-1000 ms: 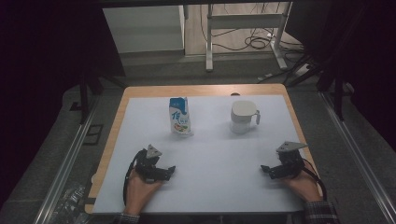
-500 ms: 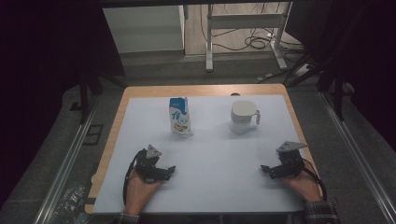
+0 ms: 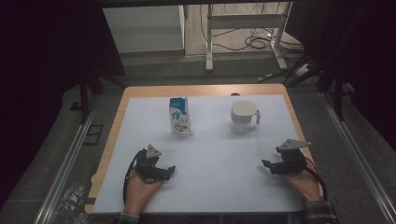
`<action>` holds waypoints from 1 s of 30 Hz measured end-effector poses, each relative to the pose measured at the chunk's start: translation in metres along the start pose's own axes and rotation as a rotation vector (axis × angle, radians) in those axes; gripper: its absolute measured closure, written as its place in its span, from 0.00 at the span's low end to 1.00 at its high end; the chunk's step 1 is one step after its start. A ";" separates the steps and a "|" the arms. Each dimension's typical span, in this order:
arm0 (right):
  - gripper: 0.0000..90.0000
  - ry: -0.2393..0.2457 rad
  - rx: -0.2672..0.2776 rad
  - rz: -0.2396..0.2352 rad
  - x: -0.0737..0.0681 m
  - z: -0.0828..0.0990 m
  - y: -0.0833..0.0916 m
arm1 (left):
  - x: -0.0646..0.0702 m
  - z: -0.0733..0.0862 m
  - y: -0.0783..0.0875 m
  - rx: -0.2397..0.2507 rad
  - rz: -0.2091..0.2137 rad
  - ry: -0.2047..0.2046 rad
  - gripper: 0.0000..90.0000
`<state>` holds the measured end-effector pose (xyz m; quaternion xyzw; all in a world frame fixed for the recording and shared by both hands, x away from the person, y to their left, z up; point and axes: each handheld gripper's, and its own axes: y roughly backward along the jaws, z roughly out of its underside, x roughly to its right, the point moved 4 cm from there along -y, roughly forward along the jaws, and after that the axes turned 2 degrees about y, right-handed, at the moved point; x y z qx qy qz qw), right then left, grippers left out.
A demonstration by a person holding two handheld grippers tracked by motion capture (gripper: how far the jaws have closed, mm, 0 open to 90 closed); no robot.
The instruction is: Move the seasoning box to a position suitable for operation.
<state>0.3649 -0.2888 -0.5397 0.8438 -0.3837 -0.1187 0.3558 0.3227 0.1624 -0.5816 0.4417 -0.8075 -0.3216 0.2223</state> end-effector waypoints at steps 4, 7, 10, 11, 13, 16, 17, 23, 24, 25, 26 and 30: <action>0.22 -0.055 0.021 -0.021 0.004 -0.005 0.000 | 0.000 0.000 0.000 0.000 0.000 0.002 0.02; 0.23 -0.068 0.044 -0.042 0.003 -0.010 0.000 | 0.000 0.000 0.000 0.001 0.000 0.002 0.02; 0.22 -0.079 0.046 -0.039 0.004 -0.015 -0.002 | 0.000 0.000 0.000 0.000 0.000 0.001 0.02; 0.22 -0.079 0.049 -0.034 0.005 -0.017 -0.002 | 0.000 0.000 0.000 0.000 0.000 0.001 0.02; 0.22 -0.083 0.070 -0.029 0.006 -0.021 -0.001 | 0.000 0.000 0.000 0.000 0.000 0.001 0.02; 0.22 -0.082 0.087 -0.016 0.010 -0.026 0.000 | 0.000 0.000 0.000 0.000 0.000 0.001 0.02; 0.22 -0.079 0.088 -0.008 0.011 -0.027 0.000 | 0.000 0.000 0.000 0.000 0.000 0.001 0.02; 0.25 -0.076 0.111 0.018 0.015 -0.037 -0.002 | 0.000 0.000 0.000 -0.002 -0.001 0.000 0.02; 0.25 -0.082 0.121 0.025 0.016 -0.039 -0.002 | 0.000 0.000 0.000 -0.002 0.000 0.000 0.02; 0.25 -0.082 0.131 0.029 0.017 -0.042 -0.001 | 0.000 0.000 0.000 0.000 0.000 0.001 0.03; 0.25 -0.078 0.136 0.031 0.017 -0.045 -0.001 | 0.000 0.000 0.000 0.001 0.000 0.002 0.02; 0.27 -0.065 0.133 0.083 0.020 -0.057 -0.003 | 0.000 0.000 0.000 -0.001 0.001 0.000 0.03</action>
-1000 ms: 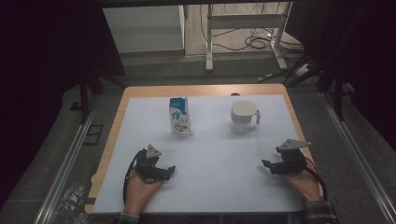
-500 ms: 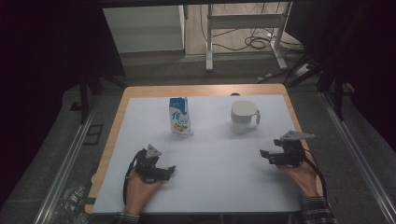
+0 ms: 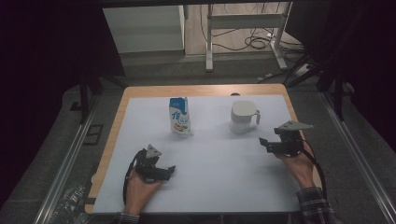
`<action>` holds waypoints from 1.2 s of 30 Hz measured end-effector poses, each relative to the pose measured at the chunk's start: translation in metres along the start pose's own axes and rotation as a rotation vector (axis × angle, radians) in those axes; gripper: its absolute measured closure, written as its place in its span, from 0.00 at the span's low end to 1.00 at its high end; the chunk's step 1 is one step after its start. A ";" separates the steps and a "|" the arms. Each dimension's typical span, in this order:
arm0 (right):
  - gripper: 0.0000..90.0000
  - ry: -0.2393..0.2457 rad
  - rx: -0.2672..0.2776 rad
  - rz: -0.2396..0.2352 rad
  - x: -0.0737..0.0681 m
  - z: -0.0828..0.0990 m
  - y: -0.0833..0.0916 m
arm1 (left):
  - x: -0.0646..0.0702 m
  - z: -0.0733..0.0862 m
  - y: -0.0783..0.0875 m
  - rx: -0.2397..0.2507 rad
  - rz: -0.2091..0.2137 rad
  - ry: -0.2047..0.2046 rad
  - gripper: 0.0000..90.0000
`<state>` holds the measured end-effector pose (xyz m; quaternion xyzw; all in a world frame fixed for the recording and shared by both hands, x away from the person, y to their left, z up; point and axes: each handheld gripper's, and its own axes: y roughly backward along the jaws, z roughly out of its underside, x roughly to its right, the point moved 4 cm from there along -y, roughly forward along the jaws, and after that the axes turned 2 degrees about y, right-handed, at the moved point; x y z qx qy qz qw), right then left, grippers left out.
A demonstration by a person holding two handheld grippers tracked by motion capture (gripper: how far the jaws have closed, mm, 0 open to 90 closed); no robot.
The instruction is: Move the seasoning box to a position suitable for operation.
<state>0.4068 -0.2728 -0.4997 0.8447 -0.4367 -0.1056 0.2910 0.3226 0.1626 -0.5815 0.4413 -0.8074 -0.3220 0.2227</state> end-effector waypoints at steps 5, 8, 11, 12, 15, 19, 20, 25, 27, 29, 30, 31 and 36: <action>0.35 -0.011 0.047 0.030 0.003 -0.009 -0.005 | 0.000 0.000 0.000 0.000 0.000 0.000 0.03; 0.35 -0.033 0.053 0.034 0.006 -0.014 -0.009 | 0.000 0.000 0.000 0.001 0.000 0.000 0.03; 0.37 -0.039 0.045 0.061 0.007 -0.020 -0.016 | 0.000 0.000 0.000 0.002 0.000 0.000 0.02; 0.37 -0.032 0.045 0.083 0.008 -0.022 -0.019 | 0.000 0.000 0.000 0.002 0.000 0.001 0.02; 0.37 -0.023 0.041 0.119 0.009 -0.026 -0.027 | 0.000 0.000 0.000 0.002 -0.001 0.001 0.02; 0.39 -0.036 0.023 0.128 0.012 -0.030 -0.039 | 0.000 0.000 0.000 0.002 -0.001 0.001 0.03; 0.40 -0.045 0.024 0.123 0.012 -0.031 -0.041 | 0.000 0.000 0.000 0.002 -0.001 0.002 0.02; 0.50 -0.067 -0.005 0.140 0.018 -0.033 -0.051 | 0.000 0.000 0.000 0.002 -0.001 0.001 0.02; 0.54 -0.064 -0.012 0.152 0.019 -0.034 -0.055 | 0.000 0.000 0.000 0.002 -0.001 0.001 0.02; 0.56 -0.070 -0.011 0.161 0.020 -0.036 -0.059 | 0.000 0.000 0.000 0.003 -0.001 0.001 0.02; 0.56 -0.085 -0.007 0.156 0.020 -0.037 -0.060 | 0.000 0.000 0.000 0.003 -0.001 0.002 0.02; 0.56 -0.100 -0.002 0.151 0.021 -0.038 -0.061 | 0.000 0.000 0.000 0.002 -0.001 0.001 0.02; 0.63 -0.105 -0.017 0.189 0.021 -0.039 -0.070 | 0.000 0.000 0.000 0.003 -0.001 0.001 0.02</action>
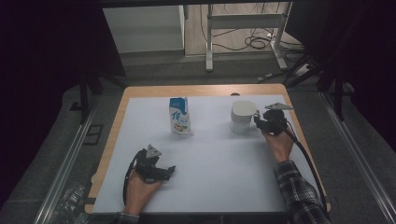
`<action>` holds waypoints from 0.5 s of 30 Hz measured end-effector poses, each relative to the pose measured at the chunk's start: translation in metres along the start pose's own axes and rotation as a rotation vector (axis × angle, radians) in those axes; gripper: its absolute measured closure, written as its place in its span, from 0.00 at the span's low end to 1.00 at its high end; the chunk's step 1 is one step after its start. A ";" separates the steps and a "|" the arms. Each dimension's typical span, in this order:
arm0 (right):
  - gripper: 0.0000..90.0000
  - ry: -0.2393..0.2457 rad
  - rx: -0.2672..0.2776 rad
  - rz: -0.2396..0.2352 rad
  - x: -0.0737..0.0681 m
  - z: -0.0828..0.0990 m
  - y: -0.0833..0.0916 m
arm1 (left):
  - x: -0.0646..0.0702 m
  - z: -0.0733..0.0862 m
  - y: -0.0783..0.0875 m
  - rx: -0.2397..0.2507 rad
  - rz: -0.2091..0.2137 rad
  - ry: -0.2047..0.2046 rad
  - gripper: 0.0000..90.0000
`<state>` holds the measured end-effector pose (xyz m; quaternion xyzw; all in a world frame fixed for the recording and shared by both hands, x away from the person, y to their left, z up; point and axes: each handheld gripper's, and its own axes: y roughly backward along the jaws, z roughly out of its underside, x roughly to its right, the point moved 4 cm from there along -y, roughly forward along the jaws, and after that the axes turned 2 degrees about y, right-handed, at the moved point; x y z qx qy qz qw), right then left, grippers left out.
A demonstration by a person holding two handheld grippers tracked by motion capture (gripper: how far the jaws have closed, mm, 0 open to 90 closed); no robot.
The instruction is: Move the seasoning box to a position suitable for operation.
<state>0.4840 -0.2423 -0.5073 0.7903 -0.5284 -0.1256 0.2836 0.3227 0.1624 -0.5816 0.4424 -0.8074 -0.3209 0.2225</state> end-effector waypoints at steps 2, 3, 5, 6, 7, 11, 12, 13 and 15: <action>0.67 0.006 0.007 0.015 -0.001 -0.002 -0.003 | 0.000 0.000 0.000 0.000 0.000 0.000 0.02; 0.68 0.006 0.004 0.018 -0.002 -0.002 -0.004 | 0.000 0.000 0.000 0.000 0.000 0.000 0.02; 0.72 0.006 -0.011 0.033 -0.001 -0.003 -0.008 | 0.000 0.000 0.000 0.000 0.000 0.000 0.02; 0.73 0.005 -0.017 0.038 0.000 -0.002 -0.010 | 0.000 0.000 0.000 0.000 0.000 0.000 0.02; 0.75 -0.004 -0.018 0.034 0.000 -0.002 -0.012 | 0.000 0.000 0.000 0.000 0.000 0.000 0.03; 0.82 -0.022 -0.009 0.025 -0.003 -0.003 -0.014 | 0.000 0.000 0.000 0.000 0.000 0.001 0.02; 0.84 -0.017 -0.009 0.035 -0.003 -0.003 -0.015 | 0.000 0.000 0.000 0.000 0.000 0.000 0.02; 0.85 -0.011 -0.008 0.044 -0.003 -0.002 -0.015 | 0.000 0.000 0.000 0.000 0.000 0.000 0.02; 0.88 -0.005 -0.008 0.059 -0.002 -0.003 -0.016 | 0.000 0.000 0.000 0.000 0.000 0.000 0.02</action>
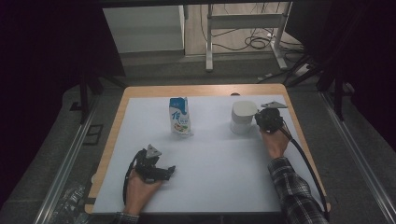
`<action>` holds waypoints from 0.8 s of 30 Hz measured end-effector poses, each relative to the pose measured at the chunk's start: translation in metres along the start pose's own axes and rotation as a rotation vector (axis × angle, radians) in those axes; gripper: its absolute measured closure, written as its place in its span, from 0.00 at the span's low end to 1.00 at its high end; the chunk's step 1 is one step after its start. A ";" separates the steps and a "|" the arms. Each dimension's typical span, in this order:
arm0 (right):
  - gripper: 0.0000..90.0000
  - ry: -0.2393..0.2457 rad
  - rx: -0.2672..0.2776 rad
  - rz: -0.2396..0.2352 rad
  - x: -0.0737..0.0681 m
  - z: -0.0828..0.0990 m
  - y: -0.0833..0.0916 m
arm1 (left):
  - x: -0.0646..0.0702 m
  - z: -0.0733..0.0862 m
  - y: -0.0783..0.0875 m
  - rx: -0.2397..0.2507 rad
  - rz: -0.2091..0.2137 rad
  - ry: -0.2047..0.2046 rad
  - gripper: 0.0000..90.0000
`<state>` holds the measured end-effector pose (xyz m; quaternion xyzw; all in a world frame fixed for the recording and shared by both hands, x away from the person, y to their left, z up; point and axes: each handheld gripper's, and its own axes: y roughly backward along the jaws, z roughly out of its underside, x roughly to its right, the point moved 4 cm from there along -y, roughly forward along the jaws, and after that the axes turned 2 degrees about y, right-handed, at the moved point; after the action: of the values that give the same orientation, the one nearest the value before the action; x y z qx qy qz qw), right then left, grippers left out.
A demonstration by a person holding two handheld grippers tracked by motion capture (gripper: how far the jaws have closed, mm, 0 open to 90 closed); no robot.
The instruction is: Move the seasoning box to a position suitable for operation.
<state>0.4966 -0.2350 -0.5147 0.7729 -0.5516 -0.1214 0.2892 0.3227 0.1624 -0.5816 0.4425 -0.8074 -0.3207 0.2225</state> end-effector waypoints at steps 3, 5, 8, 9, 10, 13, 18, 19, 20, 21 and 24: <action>0.90 -0.015 0.014 -0.008 0.000 0.000 -0.001 | 0.000 0.000 0.000 0.000 0.000 0.001 0.02; 0.90 0.014 0.027 0.003 -0.003 -0.001 -0.001 | 0.000 0.000 0.000 0.000 0.000 0.001 0.03; 0.90 0.009 0.029 -0.003 -0.003 0.000 0.000 | 0.000 0.000 0.000 0.000 0.000 0.001 0.02; 0.90 0.001 0.028 -0.006 -0.003 0.000 0.000 | 0.000 0.000 0.000 0.000 0.000 0.001 0.02; 0.90 -0.001 0.027 -0.007 -0.003 0.000 0.000 | 0.000 0.000 0.000 0.000 0.001 0.004 0.02; 0.90 -0.011 0.026 -0.012 -0.002 0.001 0.001 | 0.000 0.000 0.000 0.000 0.000 0.001 0.02; 0.90 -0.043 0.041 -0.043 -0.004 0.000 0.007 | 0.000 0.000 0.000 0.000 0.000 0.001 0.02; 0.90 -0.045 0.045 -0.052 -0.004 0.000 0.009 | 0.000 0.000 0.000 0.000 0.000 0.001 0.02; 0.90 -0.047 0.049 -0.059 -0.005 -0.001 0.012 | 0.000 0.000 0.000 0.000 0.000 0.001 0.02; 0.90 -0.047 0.054 -0.068 -0.006 -0.002 0.015 | 0.000 0.000 0.000 0.000 0.000 0.001 0.02; 0.89 -0.037 0.056 -0.082 -0.009 -0.004 0.023 | 0.000 0.000 0.000 0.000 0.000 0.001 0.02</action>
<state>0.4776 -0.2309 -0.4997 0.8002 -0.5281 -0.1320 0.2517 0.3227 0.1624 -0.5816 0.4427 -0.8073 -0.3205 0.2228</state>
